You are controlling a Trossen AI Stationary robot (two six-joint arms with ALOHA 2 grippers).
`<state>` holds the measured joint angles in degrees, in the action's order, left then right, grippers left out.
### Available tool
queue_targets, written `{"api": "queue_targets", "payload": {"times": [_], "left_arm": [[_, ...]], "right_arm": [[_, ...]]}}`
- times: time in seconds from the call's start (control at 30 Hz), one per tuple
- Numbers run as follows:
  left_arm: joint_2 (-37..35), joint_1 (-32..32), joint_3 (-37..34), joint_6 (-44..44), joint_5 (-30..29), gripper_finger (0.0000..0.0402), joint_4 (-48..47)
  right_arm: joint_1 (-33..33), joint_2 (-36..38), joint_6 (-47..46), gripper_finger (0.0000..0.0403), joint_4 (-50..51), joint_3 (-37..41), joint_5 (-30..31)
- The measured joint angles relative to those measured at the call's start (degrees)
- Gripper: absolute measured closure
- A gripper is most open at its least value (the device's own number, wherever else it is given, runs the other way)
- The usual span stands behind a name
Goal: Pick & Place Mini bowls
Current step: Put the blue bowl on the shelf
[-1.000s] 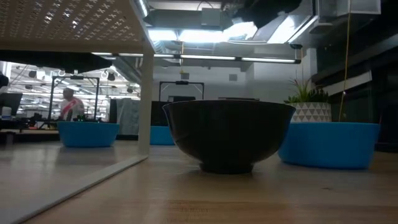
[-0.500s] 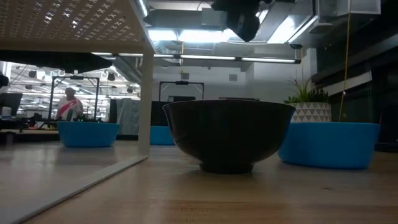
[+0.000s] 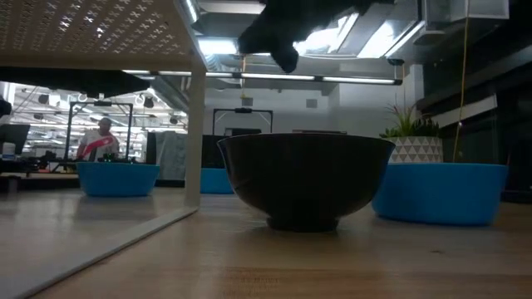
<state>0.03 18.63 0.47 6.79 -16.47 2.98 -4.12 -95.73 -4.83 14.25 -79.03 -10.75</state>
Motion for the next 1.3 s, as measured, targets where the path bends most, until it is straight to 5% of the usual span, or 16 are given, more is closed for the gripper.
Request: {"api": "queue_targets", "payload": {"times": [0.2, 0.57, 1.03, 1.3], "left_arm": [[0.0, 0.0, 0.0, 0.0, 0.0, 0.0304, 0.0], [0.0, 0.0, 0.0, 0.0, 0.0, 0.0304, 0.0], [0.0, 0.0, 0.0, 0.0, 0.0, 0.0304, 0.0], [0.0, 0.0, 0.0, 0.0, 0.0, 0.0304, 0.0]], "right_arm": [[-3.0, -3.0, 2.3, 0.0327, -1.9, -0.4, 6.4], [-4.3, -2.3, 2.3, 0.0321, 9.7, -0.4, 6.6], [-4.6, -2.4, 2.7, 0.0193, 14.5, -0.4, 15.2], [-5.1, -5.8, 4.0, 0.0175, 15.7, -0.3, 17.6]]}}
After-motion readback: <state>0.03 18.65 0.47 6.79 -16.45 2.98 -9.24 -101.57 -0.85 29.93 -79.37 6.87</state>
